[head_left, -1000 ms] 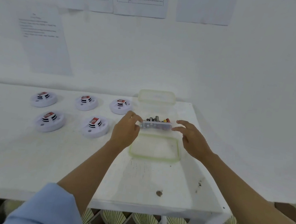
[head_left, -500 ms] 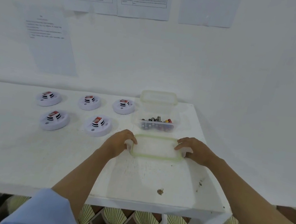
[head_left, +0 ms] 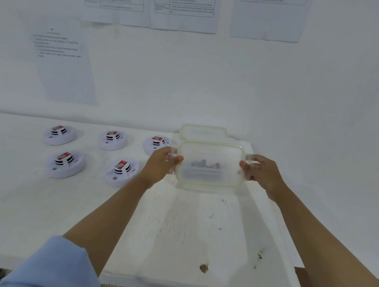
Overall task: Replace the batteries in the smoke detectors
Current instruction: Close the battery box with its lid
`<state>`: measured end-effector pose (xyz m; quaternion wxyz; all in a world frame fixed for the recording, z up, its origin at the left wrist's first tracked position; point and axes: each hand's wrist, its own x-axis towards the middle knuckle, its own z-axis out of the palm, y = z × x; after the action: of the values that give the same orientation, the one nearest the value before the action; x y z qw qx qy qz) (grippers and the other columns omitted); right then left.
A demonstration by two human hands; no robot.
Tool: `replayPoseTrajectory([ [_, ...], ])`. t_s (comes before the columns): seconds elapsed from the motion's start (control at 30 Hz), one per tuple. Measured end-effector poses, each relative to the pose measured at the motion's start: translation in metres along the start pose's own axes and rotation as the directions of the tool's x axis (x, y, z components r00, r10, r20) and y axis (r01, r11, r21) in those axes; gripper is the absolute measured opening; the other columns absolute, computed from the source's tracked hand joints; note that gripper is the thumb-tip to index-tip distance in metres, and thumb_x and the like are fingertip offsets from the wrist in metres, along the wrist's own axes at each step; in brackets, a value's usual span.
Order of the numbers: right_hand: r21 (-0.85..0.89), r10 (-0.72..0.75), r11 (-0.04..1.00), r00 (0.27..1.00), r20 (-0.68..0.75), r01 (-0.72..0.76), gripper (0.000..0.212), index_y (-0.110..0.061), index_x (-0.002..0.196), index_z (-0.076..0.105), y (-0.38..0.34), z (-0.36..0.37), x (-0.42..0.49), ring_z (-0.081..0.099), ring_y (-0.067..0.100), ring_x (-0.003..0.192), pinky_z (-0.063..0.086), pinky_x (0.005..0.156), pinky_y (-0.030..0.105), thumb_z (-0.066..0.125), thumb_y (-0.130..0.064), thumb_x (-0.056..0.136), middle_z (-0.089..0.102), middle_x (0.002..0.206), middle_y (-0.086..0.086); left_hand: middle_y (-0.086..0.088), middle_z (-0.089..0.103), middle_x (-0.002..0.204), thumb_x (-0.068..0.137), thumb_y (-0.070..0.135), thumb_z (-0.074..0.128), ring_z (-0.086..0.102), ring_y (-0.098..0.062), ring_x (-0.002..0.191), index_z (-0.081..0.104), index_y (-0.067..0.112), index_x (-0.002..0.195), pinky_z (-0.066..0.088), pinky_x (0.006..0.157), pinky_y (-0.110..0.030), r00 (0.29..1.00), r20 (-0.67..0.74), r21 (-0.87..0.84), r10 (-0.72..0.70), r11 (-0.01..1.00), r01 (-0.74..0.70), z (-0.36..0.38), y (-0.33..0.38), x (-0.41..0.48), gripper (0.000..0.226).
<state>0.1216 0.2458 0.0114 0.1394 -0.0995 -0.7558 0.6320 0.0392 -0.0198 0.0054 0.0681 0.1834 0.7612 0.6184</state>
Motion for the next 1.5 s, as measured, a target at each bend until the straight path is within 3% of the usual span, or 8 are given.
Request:
replayPoseTrajectory([
  [0.2, 0.002, 0.133, 0.991, 0.989, -0.071, -0.133, 0.017, -0.005, 0.089, 0.057, -0.017, 0.021, 0.036, 0.047, 0.008, 0.036, 0.048, 0.055, 0.026, 0.070, -0.012, 0.081, 0.054, 0.062, 0.006, 0.000, 0.047, 0.078, 0.093, 0.014, 0.054, 0.046, -0.012, 0.069, 0.048, 0.012, 0.082, 0.043, 0.061, -0.024, 0.982, -0.076, -0.075, -0.173, 0.983, 0.167, -0.002, 0.005, 0.044, 0.013],
  [0.37, -0.061, 0.271, 0.960, 0.960, -0.064, -0.275, 0.018, -0.004, 0.086, 0.052, -0.020, 0.034, 0.057, 0.044, 0.016, 0.046, 0.042, 0.051, 0.025, 0.068, -0.011, 0.082, 0.049, 0.066, 0.006, -0.008, 0.055, 0.111, 0.093, 0.016, 0.055, 0.053, -0.024, 0.097, 0.050, 0.004, 0.123, 0.050, 0.086, -0.039, 0.924, 0.000, -0.141, -0.383, 0.914, 0.379, -0.009, -0.004, 0.065, 0.033],
  [0.63, -0.188, 0.382, 0.896, 0.914, -0.140, -0.403, 0.018, 0.003, 0.090, 0.058, -0.015, 0.042, 0.075, 0.041, 0.018, 0.055, 0.036, 0.050, 0.028, 0.069, -0.008, 0.080, 0.049, 0.072, 0.010, -0.008, 0.060, 0.092, 0.089, 0.001, 0.057, 0.060, -0.020, 0.073, 0.058, 0.003, 0.085, 0.052, 0.070, -0.034, 0.901, 0.051, -0.181, -0.431, 0.883, 0.433, -0.006, -0.013, 0.078, 0.004],
  [0.77, -0.074, 0.416, 0.901, 0.899, -0.136, -0.428, 0.038, 0.011, 0.114, 0.054, -0.009, 0.045, 0.074, 0.060, 0.034, 0.097, 0.053, 0.080, 0.041, 0.067, -0.001, 0.081, 0.058, 0.116, 0.024, -0.013, 0.056, 0.104, 0.088, 0.000, 0.059, 0.056, -0.026, 0.093, 0.053, -0.008, 0.117, 0.049, 0.082, -0.038, 0.900, 0.030, -0.189, -0.435, 0.882, 0.432, -0.005, -0.012, 0.078, 0.031],
  [0.9, -0.069, 0.431, 0.897, 0.898, -0.091, -0.438, 0.033, 0.009, 0.115, 0.055, -0.017, 0.044, 0.067, 0.055, 0.037, 0.114, 0.050, 0.088, 0.042, 0.063, 0.004, 0.083, 0.056, 0.124, 0.024, -0.011, 0.056, 0.099, 0.089, 0.003, 0.059, 0.054, -0.027, 0.094, 0.053, -0.004, 0.115, 0.050, 0.082, -0.038, 0.898, 0.004, -0.191, -0.439, 0.881, 0.432, -0.003, -0.009, 0.071, 0.028],
  [1.07, -0.080, 0.435, 0.897, 0.900, -0.033, -0.436, 0.030, 0.002, 0.116, 0.055, -0.019, 0.043, 0.053, 0.058, 0.032, 0.106, 0.050, 0.082, 0.038, 0.059, 0.001, 0.086, 0.057, 0.124, 0.022, -0.007, 0.057, 0.087, 0.089, 0.007, 0.059, 0.056, -0.017, 0.074, 0.057, 0.007, 0.085, 0.051, 0.067, -0.029, 0.884, -0.004, -0.172, -0.467, 0.871, 0.460, -0.005, -0.009, 0.064, 0.005],
  [1.3, -0.134, 0.407, 0.902, 0.912, -0.052, -0.410, 0.031, -0.001, 0.120, 0.053, -0.014, 0.047, 0.042, 0.054, 0.025, 0.091, 0.052, 0.076, 0.035, 0.057, -0.011, 0.091, 0.056, 0.108, 0.014, -0.019, 0.052, 0.127, 0.089, 0.011, 0.060, 0.053, -0.026, 0.096, 0.046, -0.005, 0.128, 0.049, 0.073, -0.034, 0.917, -0.090, -0.059, -0.388, 0.921, 0.384, -0.006, -0.007, 0.056, 0.044],
  [1.5, -0.103, 0.423, 0.898, 0.904, -0.055, -0.427, 0.023, -0.005, 0.113, 0.052, -0.013, 0.049, 0.039, 0.054, 0.026, 0.088, 0.054, 0.070, 0.036, 0.055, -0.016, 0.092, 0.055, 0.107, 0.013, -0.020, 0.049, 0.131, 0.088, 0.011, 0.062, 0.052, -0.028, 0.099, 0.044, 0.000, 0.130, 0.050, 0.074, -0.035, 0.917, -0.131, -0.081, -0.377, 0.926, 0.369, -0.004, -0.007, 0.052, 0.047],
])
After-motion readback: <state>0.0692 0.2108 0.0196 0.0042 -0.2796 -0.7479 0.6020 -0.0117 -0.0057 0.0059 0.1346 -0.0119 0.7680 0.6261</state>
